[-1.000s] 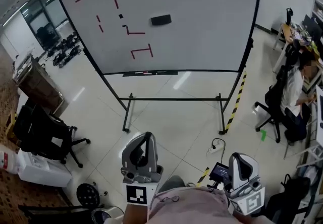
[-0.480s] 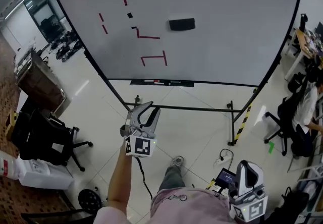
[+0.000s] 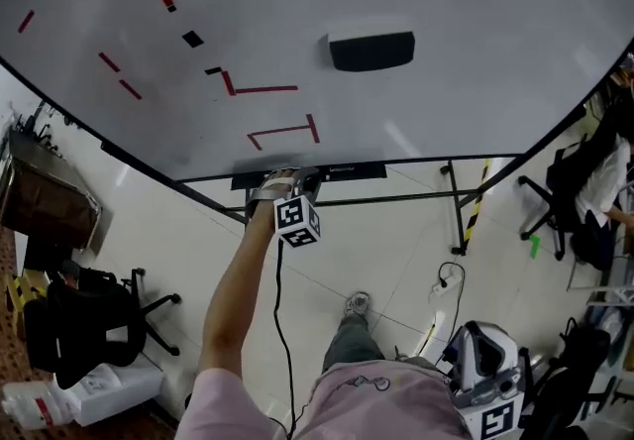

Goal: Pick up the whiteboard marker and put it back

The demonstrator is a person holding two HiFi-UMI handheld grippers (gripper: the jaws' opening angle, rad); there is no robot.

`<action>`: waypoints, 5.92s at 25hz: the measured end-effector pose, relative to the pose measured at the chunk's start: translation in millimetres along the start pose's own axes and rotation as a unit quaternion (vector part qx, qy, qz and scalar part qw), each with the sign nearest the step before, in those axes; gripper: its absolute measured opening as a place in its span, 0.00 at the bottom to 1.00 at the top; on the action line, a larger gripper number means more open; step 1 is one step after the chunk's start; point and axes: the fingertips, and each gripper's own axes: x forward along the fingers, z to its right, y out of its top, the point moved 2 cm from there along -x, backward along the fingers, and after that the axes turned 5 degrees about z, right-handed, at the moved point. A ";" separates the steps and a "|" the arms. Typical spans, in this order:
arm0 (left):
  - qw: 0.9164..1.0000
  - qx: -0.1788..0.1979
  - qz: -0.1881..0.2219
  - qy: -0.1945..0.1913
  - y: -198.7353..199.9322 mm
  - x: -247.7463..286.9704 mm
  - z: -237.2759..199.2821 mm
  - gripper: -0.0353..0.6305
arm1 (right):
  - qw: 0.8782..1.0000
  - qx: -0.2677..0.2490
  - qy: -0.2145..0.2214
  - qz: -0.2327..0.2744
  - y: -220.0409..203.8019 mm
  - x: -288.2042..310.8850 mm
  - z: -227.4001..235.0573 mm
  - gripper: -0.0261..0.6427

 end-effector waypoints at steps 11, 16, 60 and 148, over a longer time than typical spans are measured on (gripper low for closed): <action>0.991 -0.001 -0.065 -0.115 4.9 101.7 24.9 0.19 | 0.998 -0.001 -0.022 -0.063 -30.9 41.8 23.8 0.04; 0.988 0.008 -0.074 -0.135 6.1 116.2 34.7 0.21 | 0.997 0.013 -0.028 -0.072 -40.1 47.6 34.9 0.04; 0.868 -0.198 0.275 0.363 339.5 -374.6 114.4 0.13 | 0.994 0.020 -0.003 0.106 56.0 -238.0 27.0 0.04; 0.995 0.025 0.002 0.092 41.8 111.3 36.7 0.14 | 0.991 0.006 -0.135 -0.011 -36.9 31.6 195.5 0.04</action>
